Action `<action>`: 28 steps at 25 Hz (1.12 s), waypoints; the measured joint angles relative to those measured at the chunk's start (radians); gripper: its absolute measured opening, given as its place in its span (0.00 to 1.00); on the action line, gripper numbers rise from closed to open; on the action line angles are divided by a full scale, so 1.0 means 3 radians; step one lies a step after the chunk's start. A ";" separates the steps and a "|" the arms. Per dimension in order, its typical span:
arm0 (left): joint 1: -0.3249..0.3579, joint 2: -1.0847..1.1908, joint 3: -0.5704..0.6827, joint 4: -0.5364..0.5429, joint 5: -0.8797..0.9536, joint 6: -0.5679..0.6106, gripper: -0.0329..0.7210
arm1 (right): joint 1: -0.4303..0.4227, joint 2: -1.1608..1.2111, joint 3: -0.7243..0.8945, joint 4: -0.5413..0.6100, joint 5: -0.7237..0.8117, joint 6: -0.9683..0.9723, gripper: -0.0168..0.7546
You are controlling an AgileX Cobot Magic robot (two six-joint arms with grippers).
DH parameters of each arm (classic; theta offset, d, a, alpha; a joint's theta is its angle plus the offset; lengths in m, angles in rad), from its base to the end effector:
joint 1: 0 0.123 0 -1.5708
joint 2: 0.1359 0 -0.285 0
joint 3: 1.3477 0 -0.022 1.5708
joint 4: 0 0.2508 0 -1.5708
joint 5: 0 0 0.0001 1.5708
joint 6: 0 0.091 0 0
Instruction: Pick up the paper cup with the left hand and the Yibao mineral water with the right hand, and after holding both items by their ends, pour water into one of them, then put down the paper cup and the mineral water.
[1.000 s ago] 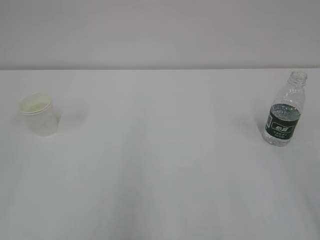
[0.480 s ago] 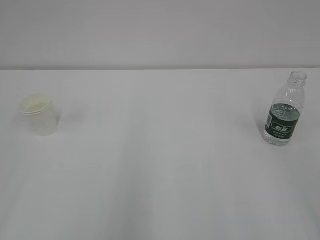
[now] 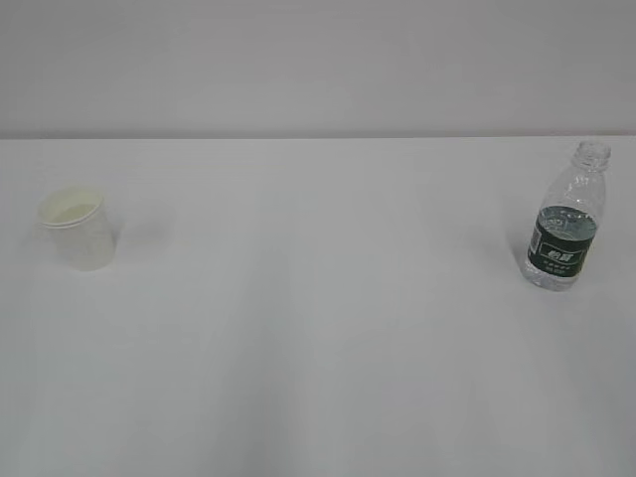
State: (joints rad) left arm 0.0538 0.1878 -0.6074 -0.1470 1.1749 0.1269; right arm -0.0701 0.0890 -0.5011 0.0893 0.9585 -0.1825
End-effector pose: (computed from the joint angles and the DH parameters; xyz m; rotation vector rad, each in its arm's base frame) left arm 0.0100 -0.0118 0.2990 0.0916 2.2273 -0.0839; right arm 0.0136 0.0057 0.2858 -0.1079 2.0243 -0.0530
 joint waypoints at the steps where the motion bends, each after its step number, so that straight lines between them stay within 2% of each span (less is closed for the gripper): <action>1: 0.0000 -0.0002 0.0000 0.0000 0.0012 0.0000 0.49 | 0.0000 0.0000 -0.0009 0.0020 0.0029 -0.0015 0.60; 6: 0.0000 -0.0008 0.0000 0.0002 0.0041 0.0000 0.48 | 0.0000 -0.0015 -0.0020 0.0031 0.0068 -0.0042 0.60; 12: 0.0000 -0.0214 0.0184 0.0016 0.0041 0.0000 0.47 | 0.0000 -0.0026 -0.0020 0.0033 0.0068 -0.0123 0.60; 20: 0.0000 -0.0463 0.0184 0.0016 0.0029 0.0000 0.42 | 0.0000 -0.0129 -0.0020 0.0033 0.0068 -0.0159 0.60; 28: 0.0000 -0.0546 0.0184 0.0016 0.0023 0.0000 0.41 | 0.0000 -0.0347 -0.0020 0.0033 0.0068 -0.0159 0.60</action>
State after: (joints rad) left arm 0.0538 0.0239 -0.5520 -0.1422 1.1819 0.1269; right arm -0.0701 -0.0150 -0.5071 0.0992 0.9788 -0.2303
